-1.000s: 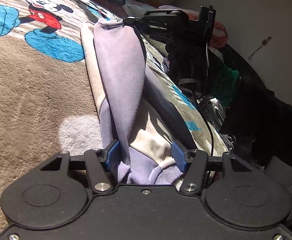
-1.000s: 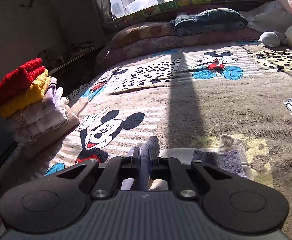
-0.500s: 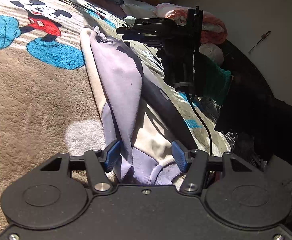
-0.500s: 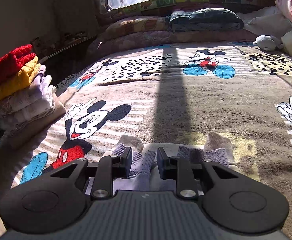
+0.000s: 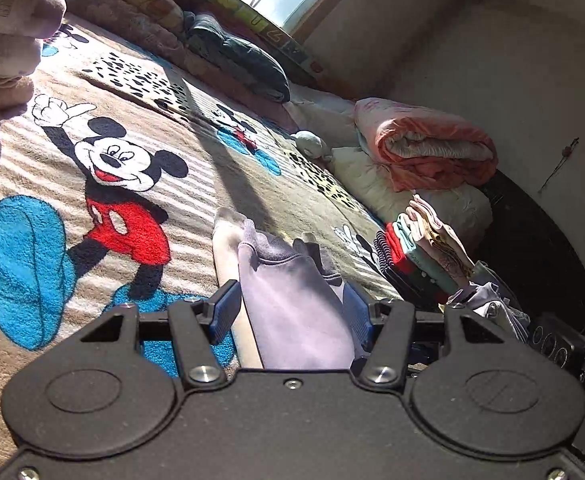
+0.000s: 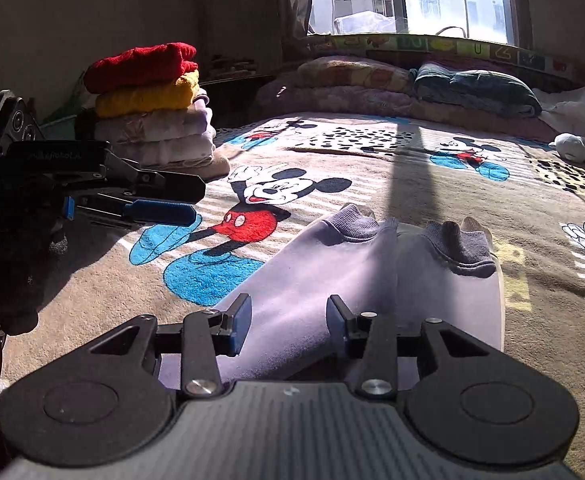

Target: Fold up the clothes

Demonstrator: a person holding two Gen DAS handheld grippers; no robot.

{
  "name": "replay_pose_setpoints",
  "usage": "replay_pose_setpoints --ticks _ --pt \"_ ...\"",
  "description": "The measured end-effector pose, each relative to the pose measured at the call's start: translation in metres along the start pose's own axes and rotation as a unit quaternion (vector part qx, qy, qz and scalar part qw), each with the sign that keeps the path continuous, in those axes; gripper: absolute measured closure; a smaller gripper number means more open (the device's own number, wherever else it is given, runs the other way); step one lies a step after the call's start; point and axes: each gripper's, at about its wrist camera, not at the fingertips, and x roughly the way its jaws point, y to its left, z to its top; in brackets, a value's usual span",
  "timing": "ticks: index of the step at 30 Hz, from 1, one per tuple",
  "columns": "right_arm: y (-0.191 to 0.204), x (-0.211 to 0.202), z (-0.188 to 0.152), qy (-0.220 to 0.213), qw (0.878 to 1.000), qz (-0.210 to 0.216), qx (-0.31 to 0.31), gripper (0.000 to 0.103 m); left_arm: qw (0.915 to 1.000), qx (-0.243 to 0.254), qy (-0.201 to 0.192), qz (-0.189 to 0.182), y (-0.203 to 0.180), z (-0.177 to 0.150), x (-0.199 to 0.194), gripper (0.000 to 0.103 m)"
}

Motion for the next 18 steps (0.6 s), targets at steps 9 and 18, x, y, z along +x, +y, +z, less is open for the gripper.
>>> replay_pose_setpoints --ticks 9,18 --pt "0.004 0.012 -0.007 0.0 0.999 -0.013 -0.038 0.053 0.9916 0.094 0.072 0.052 -0.001 0.021 0.099 0.065" --pt "0.003 0.022 0.003 -0.012 0.996 -0.023 -0.08 0.048 0.9868 0.108 0.089 0.081 0.005 0.018 0.126 0.09"
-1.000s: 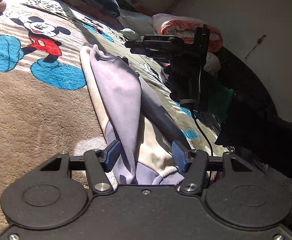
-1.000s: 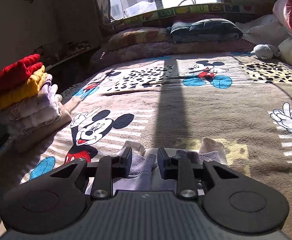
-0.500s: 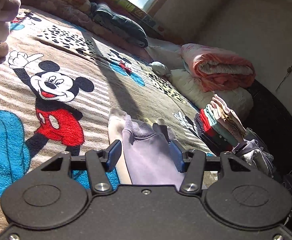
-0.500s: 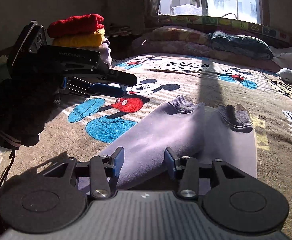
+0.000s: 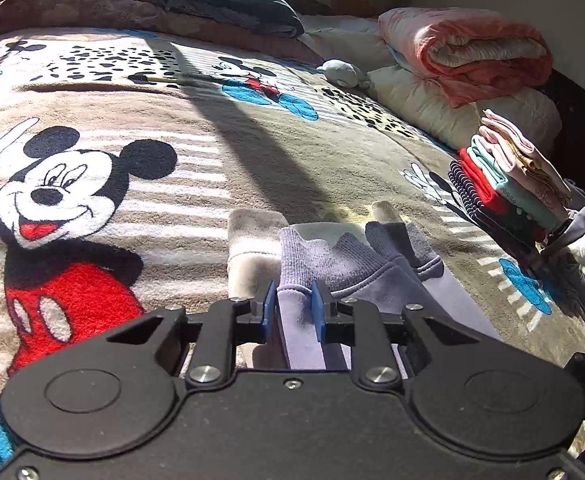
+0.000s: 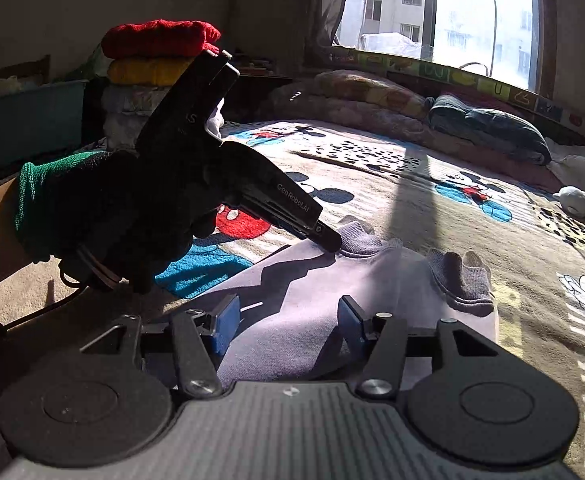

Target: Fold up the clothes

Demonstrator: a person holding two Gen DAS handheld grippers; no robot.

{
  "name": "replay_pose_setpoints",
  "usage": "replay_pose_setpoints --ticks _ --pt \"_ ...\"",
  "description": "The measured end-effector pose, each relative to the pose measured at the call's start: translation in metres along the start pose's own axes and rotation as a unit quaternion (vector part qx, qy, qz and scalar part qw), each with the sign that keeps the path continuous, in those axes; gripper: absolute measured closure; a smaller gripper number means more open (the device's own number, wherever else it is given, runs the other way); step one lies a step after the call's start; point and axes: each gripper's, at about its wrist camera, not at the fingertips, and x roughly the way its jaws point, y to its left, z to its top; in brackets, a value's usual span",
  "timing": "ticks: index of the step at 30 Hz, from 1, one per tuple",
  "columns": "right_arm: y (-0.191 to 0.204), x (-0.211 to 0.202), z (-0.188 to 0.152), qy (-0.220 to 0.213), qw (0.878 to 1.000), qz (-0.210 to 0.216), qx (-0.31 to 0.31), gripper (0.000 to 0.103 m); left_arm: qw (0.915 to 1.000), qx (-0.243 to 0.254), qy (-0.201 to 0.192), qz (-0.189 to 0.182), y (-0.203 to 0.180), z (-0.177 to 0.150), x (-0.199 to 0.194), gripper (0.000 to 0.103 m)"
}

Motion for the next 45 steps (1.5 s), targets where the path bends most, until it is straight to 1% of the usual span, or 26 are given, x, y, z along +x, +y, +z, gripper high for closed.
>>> replay_pose_setpoints --ticks 6,10,11,13,15,16,19,21,25,26,28,31,32,34,35,37,38,41,45 --pt "-0.005 0.014 -0.002 0.022 1.0 0.005 -0.002 0.047 0.9999 0.001 -0.014 0.001 -0.002 0.003 -0.009 0.092" --pt "-0.004 0.016 -0.002 0.026 1.0 0.006 -0.006 0.045 0.9999 -0.001 -0.012 0.0 -0.002 -0.001 -0.002 0.092" --pt "-0.004 0.017 -0.001 0.026 1.0 0.006 -0.007 0.045 0.9999 0.001 -0.015 0.0 -0.003 -0.001 -0.001 0.095" --pt "-0.006 0.02 -0.001 0.03 0.999 0.007 -0.009 0.041 0.9988 -0.016 -0.044 -0.015 -0.004 0.003 -0.009 0.097" --pt "-0.009 0.025 -0.001 0.036 0.999 0.007 -0.008 0.039 0.9978 -0.021 -0.061 -0.015 -0.004 0.005 -0.013 0.097" --pt "-0.011 0.027 -0.002 0.04 0.999 0.008 -0.006 0.038 0.9979 -0.022 -0.06 -0.003 -0.003 0.003 -0.011 0.097" --pt "-0.014 0.034 -0.002 0.061 0.998 0.01 -0.001 0.034 0.9981 -0.042 -0.043 0.01 0.006 -0.004 -0.002 0.097" --pt "-0.016 0.038 -0.002 0.076 0.997 0.012 0.003 0.032 0.9987 -0.034 -0.035 0.013 0.005 -0.005 -0.002 0.097" --pt "-0.019 0.038 0.001 0.094 0.995 0.016 0.019 0.032 0.9992 -0.011 -0.031 0.024 -0.001 -0.007 -0.01 0.094" --pt "-0.019 0.035 0.004 0.092 0.995 0.016 0.02 0.032 0.999 -0.007 -0.034 0.029 -0.002 -0.008 -0.015 0.092" --pt "-0.018 0.025 0.009 0.083 0.996 0.018 0.025 0.032 0.998 0.013 -0.043 0.044 -0.008 -0.009 -0.029 0.092" --pt "-0.02 0.004 0.011 0.071 0.997 0.007 0.028 0.033 0.9963 0.045 -0.056 0.046 -0.016 -0.016 -0.06 0.092" --pt "-0.022 -0.003 0.009 0.067 0.997 0.002 0.034 0.035 0.9956 0.057 -0.059 0.046 -0.02 -0.021 -0.07 0.092" --pt "-0.029 -0.021 0.005 0.056 0.997 -0.007 0.053 0.042 0.994 0.087 -0.056 0.036 -0.03 -0.035 -0.09 0.092" --pt "-0.033 -0.031 0.001 0.049 0.997 -0.012 0.066 0.045 0.9935 0.093 -0.057 0.032 -0.033 -0.042 -0.098 0.092" --pt "-0.043 -0.056 -0.012 0.034 0.994 -0.027 0.096 0.047 0.9929 0.1 -0.059 0.026 -0.041 -0.055 -0.114 0.092" --pt "-0.046 -0.068 -0.018 0.027 0.993 -0.034 0.111 0.046 0.9935 0.095 -0.061 0.019 -0.045 -0.063 -0.123 0.092" --pt "-0.055 -0.103 -0.047 0.008 0.984 -0.055 0.168 0.046 0.9925 0.11 -0.049 0.019 -0.063 -0.09 -0.14 0.092" --pt "-0.052 -0.138 -0.087 -0.008 0.974 -0.069 0.216 0.046 0.992 0.116 -0.046 0.023 -0.084 -0.125 -0.163 0.092"
